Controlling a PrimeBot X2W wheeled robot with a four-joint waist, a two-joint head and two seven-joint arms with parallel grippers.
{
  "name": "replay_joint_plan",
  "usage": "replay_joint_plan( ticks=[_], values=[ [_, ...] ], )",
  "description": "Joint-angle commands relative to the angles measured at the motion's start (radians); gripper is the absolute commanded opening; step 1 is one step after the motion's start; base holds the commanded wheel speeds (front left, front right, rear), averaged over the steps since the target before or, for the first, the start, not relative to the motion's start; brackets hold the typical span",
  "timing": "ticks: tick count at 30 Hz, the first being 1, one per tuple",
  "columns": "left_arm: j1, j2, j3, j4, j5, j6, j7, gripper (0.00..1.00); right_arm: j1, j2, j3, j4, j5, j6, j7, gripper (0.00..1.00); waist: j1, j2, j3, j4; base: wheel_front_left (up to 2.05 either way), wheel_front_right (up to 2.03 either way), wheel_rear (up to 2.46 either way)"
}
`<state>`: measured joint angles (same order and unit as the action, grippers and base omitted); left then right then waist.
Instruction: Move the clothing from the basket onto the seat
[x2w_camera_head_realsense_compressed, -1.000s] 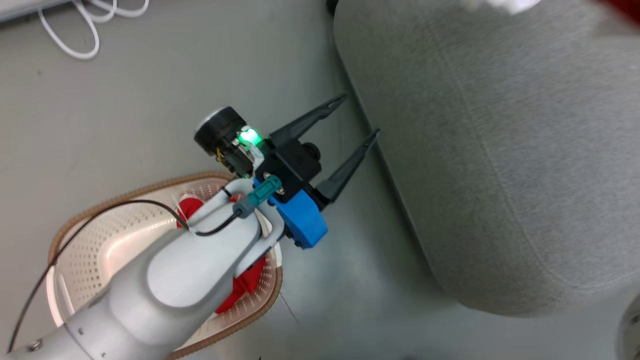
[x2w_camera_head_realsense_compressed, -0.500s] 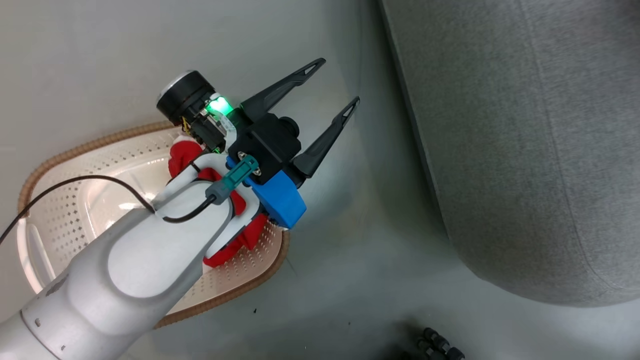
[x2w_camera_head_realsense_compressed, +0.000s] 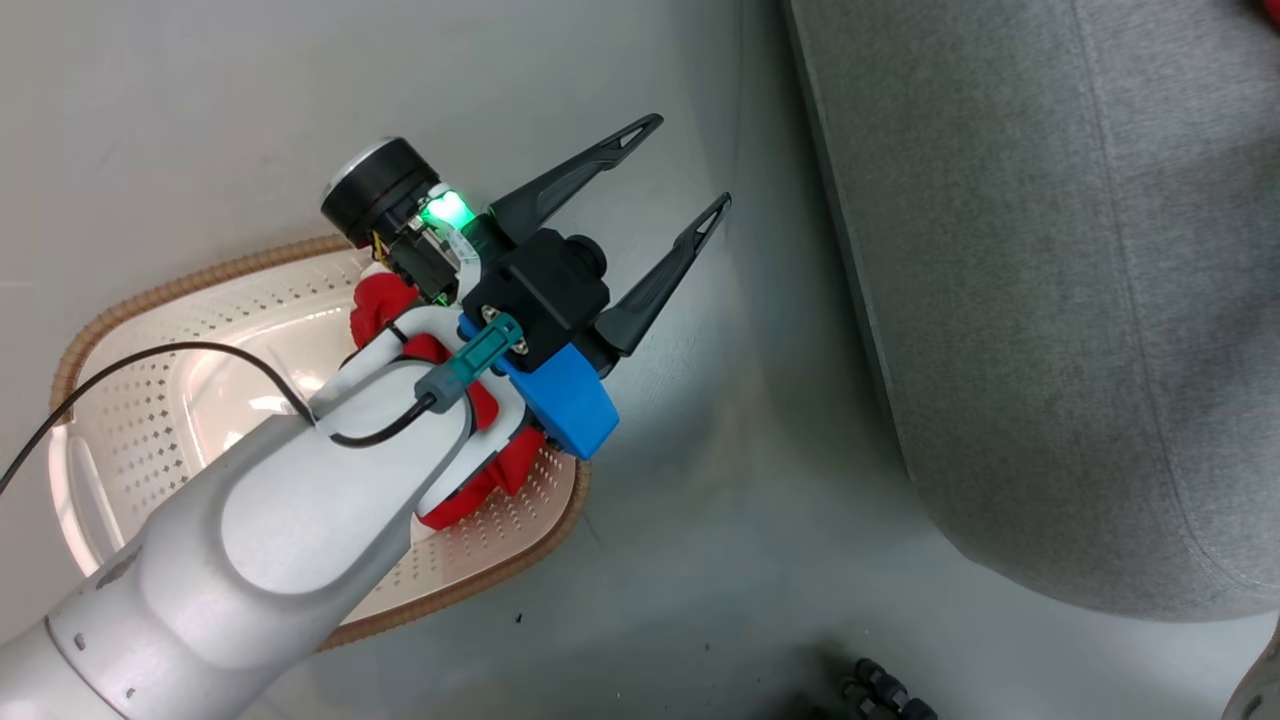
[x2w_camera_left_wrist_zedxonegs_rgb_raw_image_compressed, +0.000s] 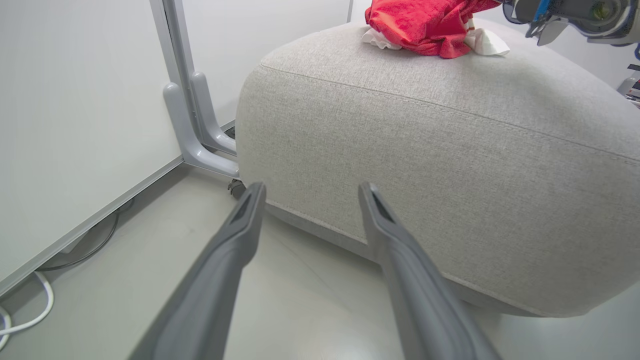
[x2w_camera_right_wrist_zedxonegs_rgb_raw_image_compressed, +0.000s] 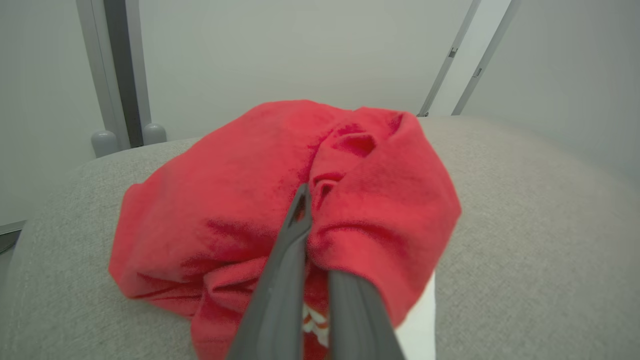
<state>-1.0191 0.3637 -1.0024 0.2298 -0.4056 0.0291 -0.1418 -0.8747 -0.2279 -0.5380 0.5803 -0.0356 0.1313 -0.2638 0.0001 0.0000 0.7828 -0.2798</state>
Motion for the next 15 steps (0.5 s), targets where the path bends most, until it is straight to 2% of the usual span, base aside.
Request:
replay_joint_plan(
  ticks=[1, 2, 7, 15],
  values=[
    [0.004, 0.004, 0.002, 0.004, -0.006, 0.005, -0.006, 1.0, 0.024, 0.012, -0.006, -0.014, 0.001, -0.001, -0.001, 0.84, -0.0001, 0.0, -0.017, -0.005, 0.0, 0.0, 0.0],
    [0.01, 0.002, 0.001, 0.007, -0.006, 0.006, -0.011, 1.0, 0.04, 0.019, -0.007, -0.025, -0.003, -0.001, -0.001, 1.0, -0.0001, 0.0, -0.028, -0.007, 0.0, 0.0, 0.0],
    [0.04, -0.019, -0.005, 0.03, -0.025, 0.01, -0.04, 1.0, 0.133, 0.053, 0.007, -0.081, -0.019, -0.001, -0.001, 1.0, -0.0001, 0.0, -0.105, -0.011, 0.0, 0.0, 0.0],
    [0.115, -0.063, 0.021, 0.094, -0.076, 0.03, -0.1, 1.0, 0.33, 0.071, 0.076, -0.196, -0.029, -0.001, -0.001, 1.0, -0.0001, 0.0, -0.271, 0.011, 0.0, 0.0, 0.0]
  ],
)
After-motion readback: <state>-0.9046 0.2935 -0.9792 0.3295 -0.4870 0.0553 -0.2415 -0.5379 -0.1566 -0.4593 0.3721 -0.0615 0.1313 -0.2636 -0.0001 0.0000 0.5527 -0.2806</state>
